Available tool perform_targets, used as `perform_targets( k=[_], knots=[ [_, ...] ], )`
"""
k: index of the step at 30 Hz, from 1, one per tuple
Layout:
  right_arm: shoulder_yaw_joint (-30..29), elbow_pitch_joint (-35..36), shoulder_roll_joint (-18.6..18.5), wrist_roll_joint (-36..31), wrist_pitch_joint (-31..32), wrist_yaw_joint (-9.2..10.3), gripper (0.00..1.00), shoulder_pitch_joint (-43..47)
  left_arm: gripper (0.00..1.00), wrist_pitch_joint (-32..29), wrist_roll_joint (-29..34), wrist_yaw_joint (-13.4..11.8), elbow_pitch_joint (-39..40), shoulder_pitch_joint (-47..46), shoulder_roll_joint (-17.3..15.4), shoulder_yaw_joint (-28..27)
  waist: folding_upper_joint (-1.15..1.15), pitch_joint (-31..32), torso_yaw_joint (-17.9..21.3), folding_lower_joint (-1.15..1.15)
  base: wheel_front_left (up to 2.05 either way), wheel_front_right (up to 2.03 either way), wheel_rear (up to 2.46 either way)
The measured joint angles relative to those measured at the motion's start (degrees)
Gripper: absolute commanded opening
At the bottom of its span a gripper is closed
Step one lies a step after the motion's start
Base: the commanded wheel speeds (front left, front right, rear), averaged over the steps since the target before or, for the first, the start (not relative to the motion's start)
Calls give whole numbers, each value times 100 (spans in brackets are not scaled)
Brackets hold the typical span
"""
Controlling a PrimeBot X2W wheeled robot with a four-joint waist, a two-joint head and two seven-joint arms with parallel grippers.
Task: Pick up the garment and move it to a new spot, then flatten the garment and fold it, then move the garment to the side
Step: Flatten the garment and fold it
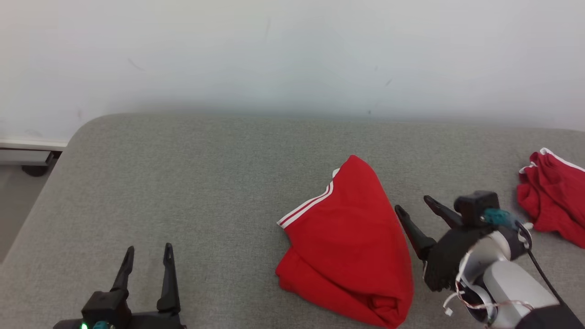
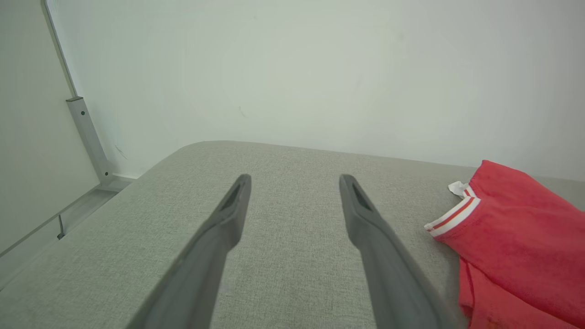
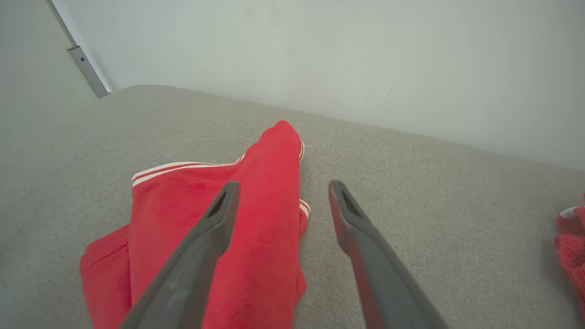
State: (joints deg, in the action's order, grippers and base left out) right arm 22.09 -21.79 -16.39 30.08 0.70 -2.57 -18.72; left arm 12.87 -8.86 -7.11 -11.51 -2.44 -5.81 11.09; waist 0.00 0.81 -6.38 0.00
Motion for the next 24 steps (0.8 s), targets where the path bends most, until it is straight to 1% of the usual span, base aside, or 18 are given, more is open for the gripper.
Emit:
perform_targets(
  k=[1,5,7,9,16,22,23,24],
  knots=[
    [138,-219,19,0,245,-109,100,-253,100,-34,31,-1,51,-13,24,68,0,-19,-53,0,0,0,0],
    [471,-483,180,12,690,-297,100,-735,100,-133,70,-1,138,-26,47,114,0,-56,-190,0,0,0,0],
    [653,-628,325,13,932,-312,100,-971,100,-178,80,-1,145,-35,48,119,0,-76,-266,0,0,0,0],
    [869,-877,416,8,1257,-378,100,-1229,100,-210,81,-1,147,-41,56,131,0,-99,-341,0,0,0,0],
    [1324,-1718,443,-53,2208,-421,100,-1623,100,-327,87,-1,185,-90,143,267,0,-195,-586,0,0,0,0],
    [1597,-2229,464,-52,2627,-450,100,-1830,100,-401,83,-1,171,-229,172,301,0,-295,-740,0,0,0,0],
    [1649,-2275,468,-52,2662,-450,62,-1828,100,-410,78,-1,170,-265,175,300,0,-305,-763,0,0,0,0],
    [1699,-2309,482,-52,2666,-450,15,-1828,100,-410,77,-1,171,-285,178,293,0,-315,-784,0,0,0,0]
  ],
)
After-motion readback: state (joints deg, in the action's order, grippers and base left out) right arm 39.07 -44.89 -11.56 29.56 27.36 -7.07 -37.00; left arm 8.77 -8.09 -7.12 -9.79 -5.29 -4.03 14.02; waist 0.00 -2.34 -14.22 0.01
